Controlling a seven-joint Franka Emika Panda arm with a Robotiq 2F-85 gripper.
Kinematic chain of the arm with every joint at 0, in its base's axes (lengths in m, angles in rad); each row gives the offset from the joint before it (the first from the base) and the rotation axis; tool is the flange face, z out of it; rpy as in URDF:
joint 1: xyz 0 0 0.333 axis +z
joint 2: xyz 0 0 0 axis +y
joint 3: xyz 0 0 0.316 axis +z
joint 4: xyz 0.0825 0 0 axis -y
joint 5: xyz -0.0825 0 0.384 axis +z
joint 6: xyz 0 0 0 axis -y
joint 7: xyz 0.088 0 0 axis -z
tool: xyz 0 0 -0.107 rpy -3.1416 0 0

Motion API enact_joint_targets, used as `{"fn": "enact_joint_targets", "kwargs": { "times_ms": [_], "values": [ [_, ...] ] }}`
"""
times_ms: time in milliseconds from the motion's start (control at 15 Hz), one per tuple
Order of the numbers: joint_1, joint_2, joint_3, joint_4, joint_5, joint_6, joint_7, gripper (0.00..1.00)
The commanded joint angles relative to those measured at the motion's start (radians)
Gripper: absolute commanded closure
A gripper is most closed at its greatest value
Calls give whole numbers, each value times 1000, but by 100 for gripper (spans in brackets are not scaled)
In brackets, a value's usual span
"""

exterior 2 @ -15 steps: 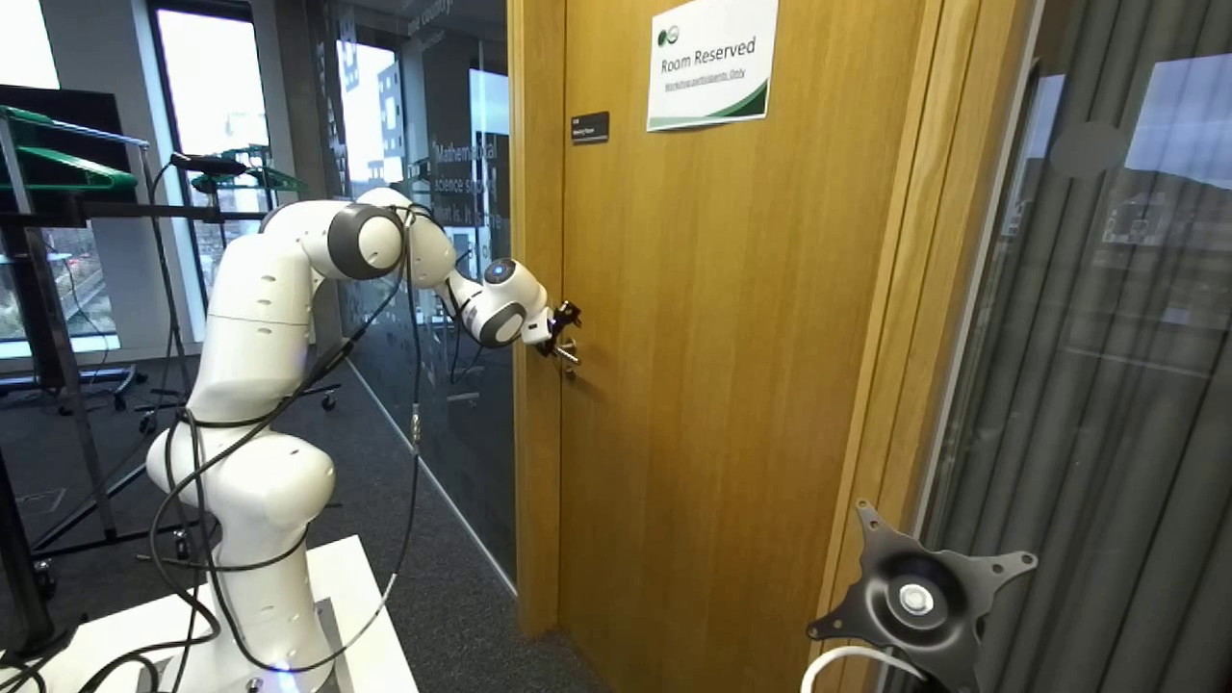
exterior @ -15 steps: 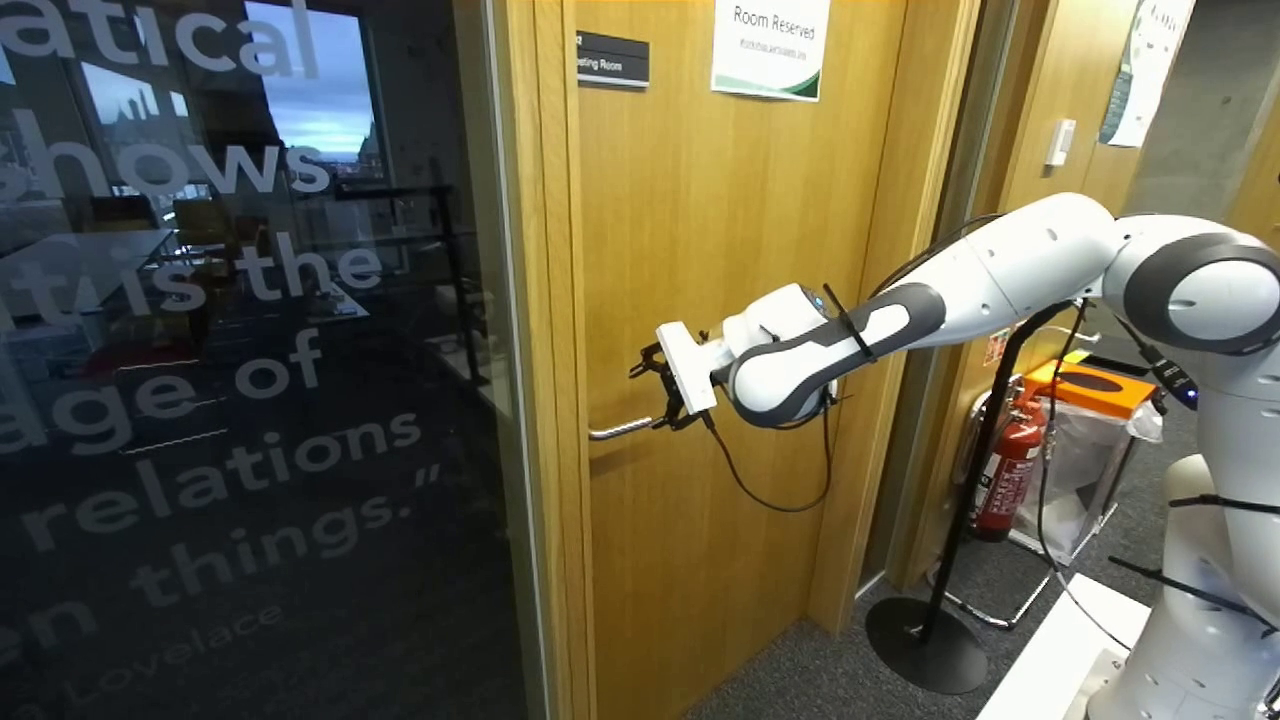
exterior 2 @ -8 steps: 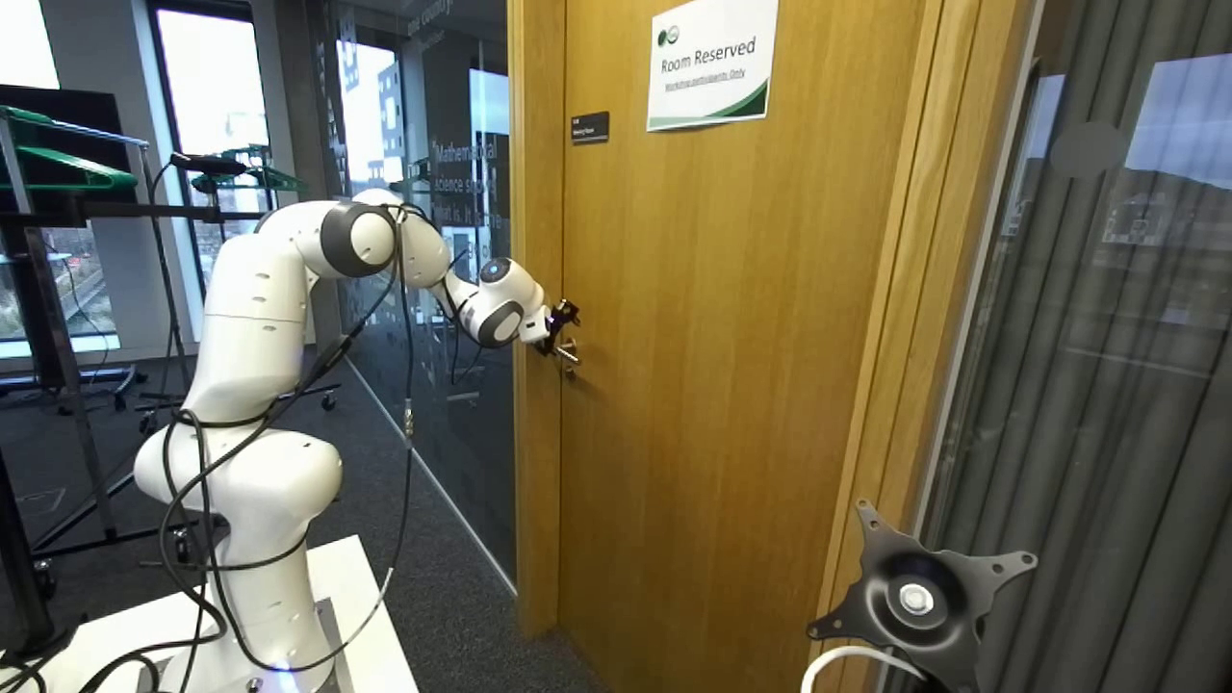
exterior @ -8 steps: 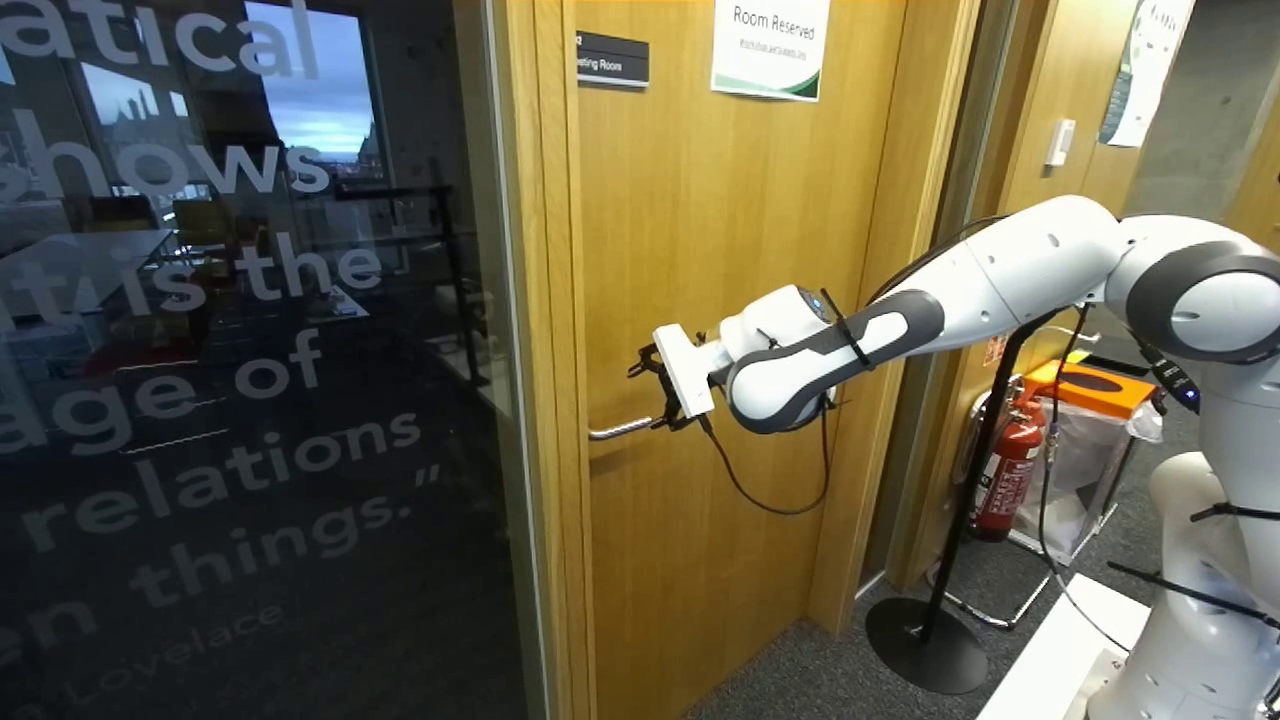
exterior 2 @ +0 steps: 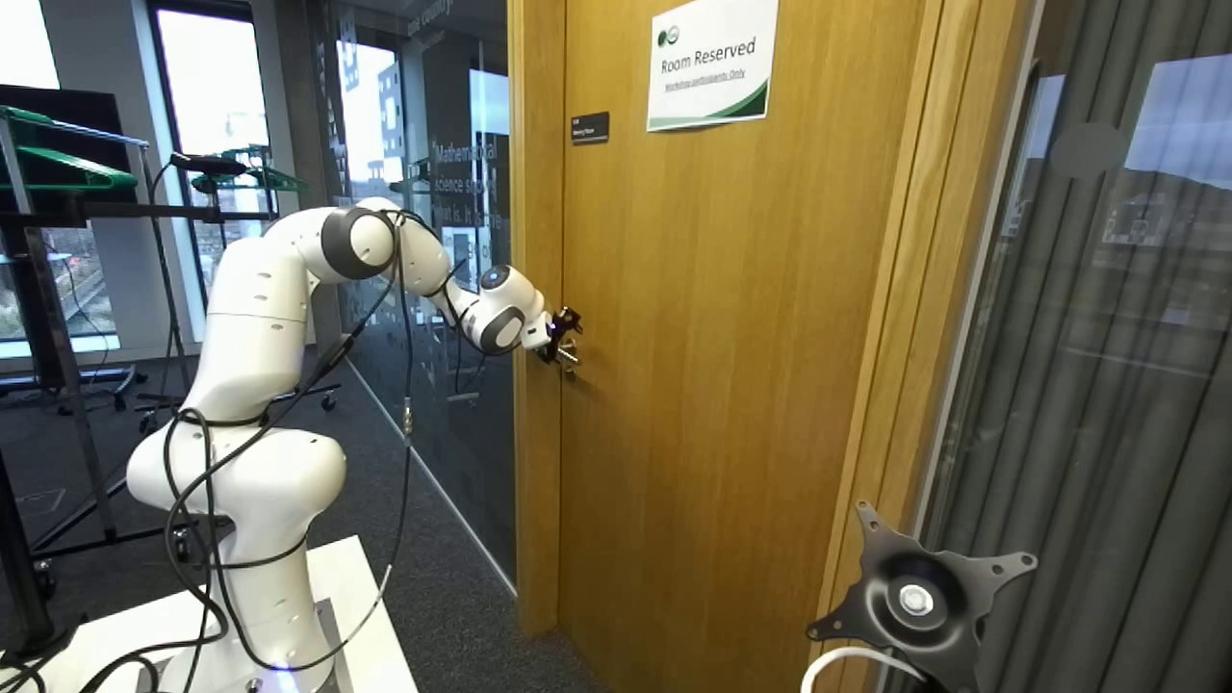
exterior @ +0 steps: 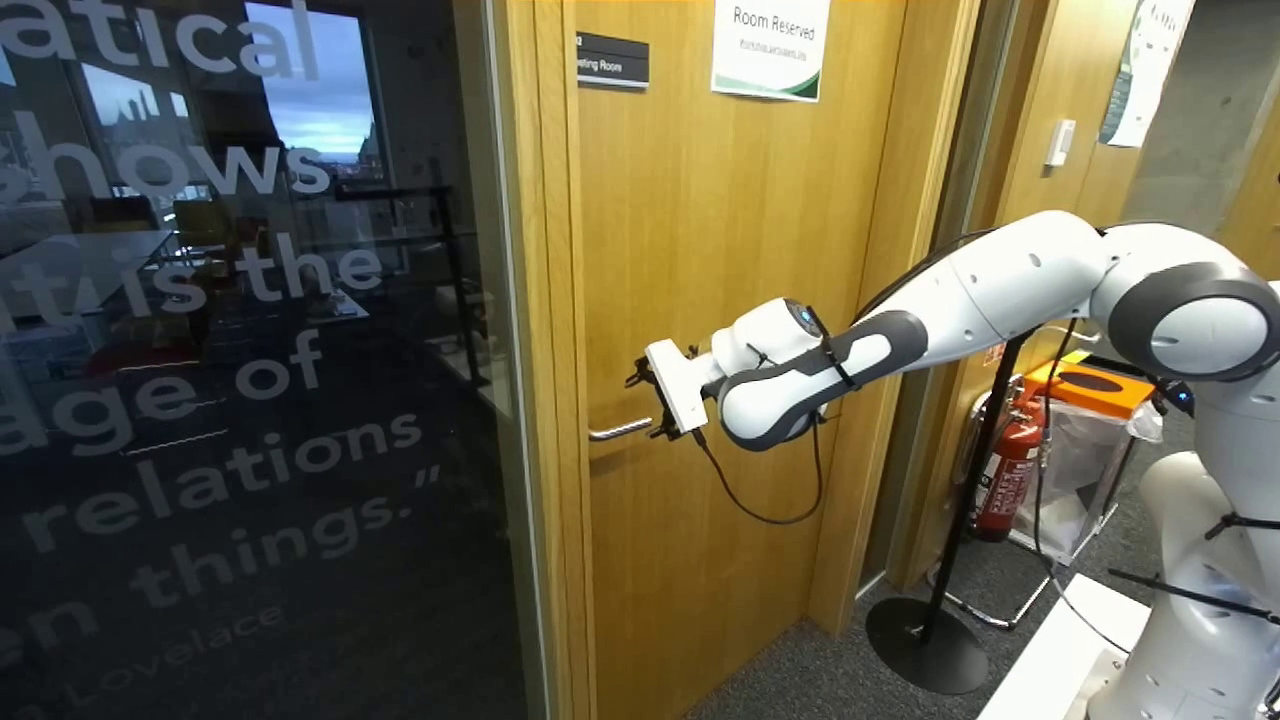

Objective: Open the door

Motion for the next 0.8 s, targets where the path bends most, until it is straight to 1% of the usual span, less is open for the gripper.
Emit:
{"fn": "enact_joint_targets", "kwargs": {
  "times_ms": [0,200,733],
  "values": [
    [56,32,-59,33,3,-4,43,0],
    [80,46,-82,40,10,-13,59,0],
    [113,77,-114,48,13,-16,113,0]
  ]
}}
